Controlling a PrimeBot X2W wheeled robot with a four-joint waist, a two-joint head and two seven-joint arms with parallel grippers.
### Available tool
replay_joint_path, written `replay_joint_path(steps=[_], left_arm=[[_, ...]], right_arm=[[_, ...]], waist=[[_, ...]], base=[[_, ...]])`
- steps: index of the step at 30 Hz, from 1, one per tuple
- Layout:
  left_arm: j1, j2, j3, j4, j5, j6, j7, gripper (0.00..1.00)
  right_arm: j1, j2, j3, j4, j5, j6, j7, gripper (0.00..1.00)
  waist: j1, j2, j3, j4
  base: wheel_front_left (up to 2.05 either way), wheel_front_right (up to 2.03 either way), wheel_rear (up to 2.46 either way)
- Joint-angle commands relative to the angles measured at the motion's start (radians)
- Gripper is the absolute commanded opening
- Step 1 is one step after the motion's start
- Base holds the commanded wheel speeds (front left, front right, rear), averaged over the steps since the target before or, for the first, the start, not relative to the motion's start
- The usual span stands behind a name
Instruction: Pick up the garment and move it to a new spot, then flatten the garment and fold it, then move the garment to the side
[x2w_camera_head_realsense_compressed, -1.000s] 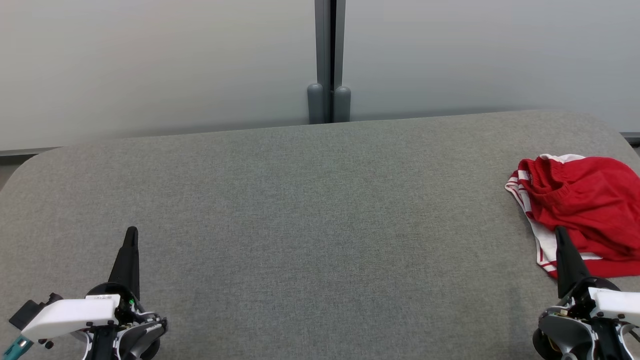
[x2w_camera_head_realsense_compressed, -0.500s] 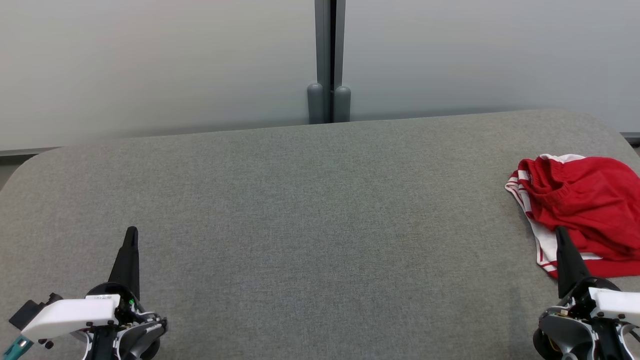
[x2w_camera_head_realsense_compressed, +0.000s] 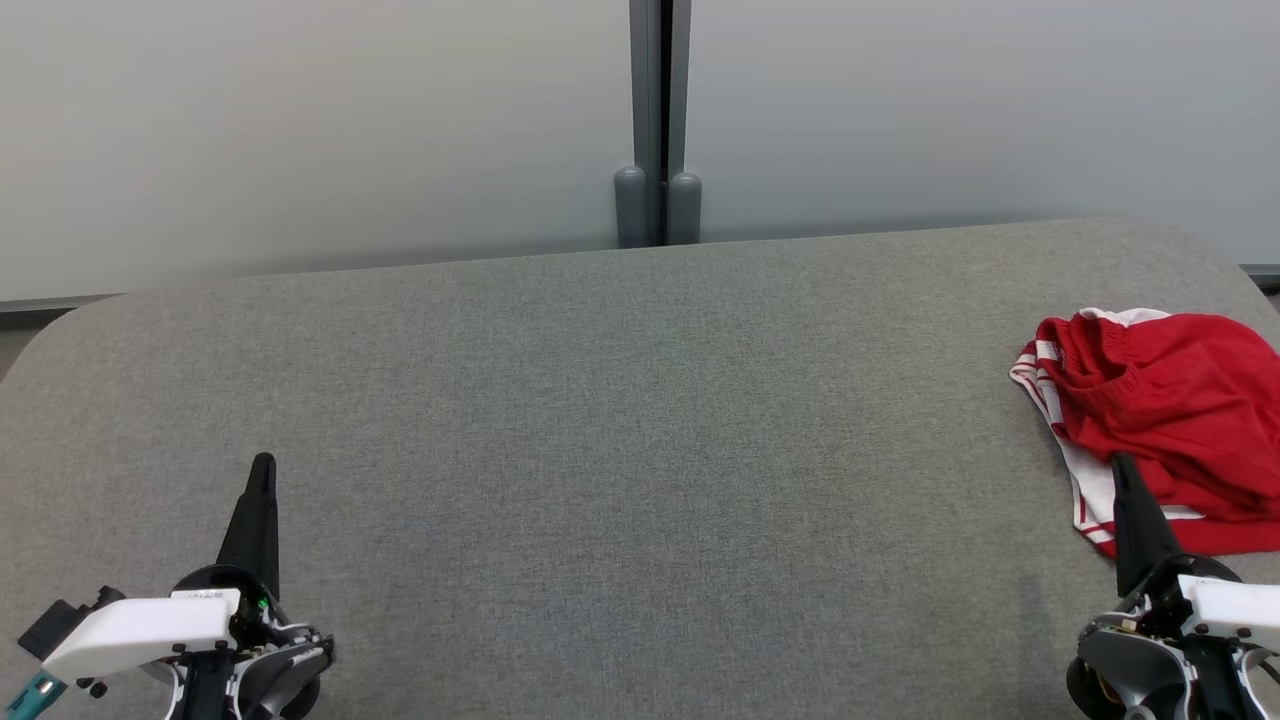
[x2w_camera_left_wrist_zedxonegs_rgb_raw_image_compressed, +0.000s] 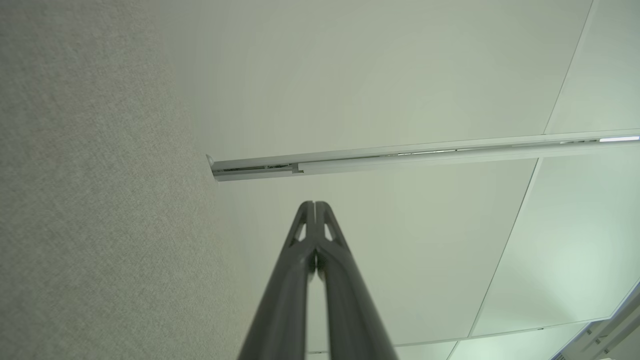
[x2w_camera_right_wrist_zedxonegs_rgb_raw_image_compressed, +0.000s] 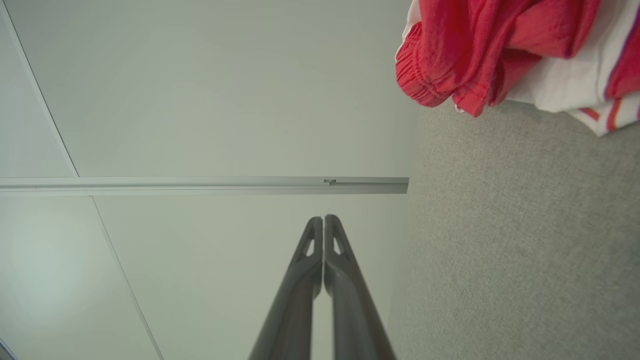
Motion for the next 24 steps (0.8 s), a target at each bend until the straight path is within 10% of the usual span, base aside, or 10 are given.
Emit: replay_joint_path(steps=[1,24], left_arm=[[-0.012,0.002,0.004,0.001,0.000,-0.005,0.003,0.00],[-0.012,0.002,0.005,0.001,0.000,-0.005,0.003,0.00]], right_arm=[[-0.011,-0.001,-0.001,0.002,-0.005,0.000,0.005,0.00],[-0.012,0.000,-0.003,0.002,-0.006,0.000,0.007,0.00]], waist=[[-0.0001,0.0000,0.000,0.000],[-0.0001,0.0000,0.000,0.000]], base=[[0.00,0.00,0.00],[0.00,0.00,0.00]])
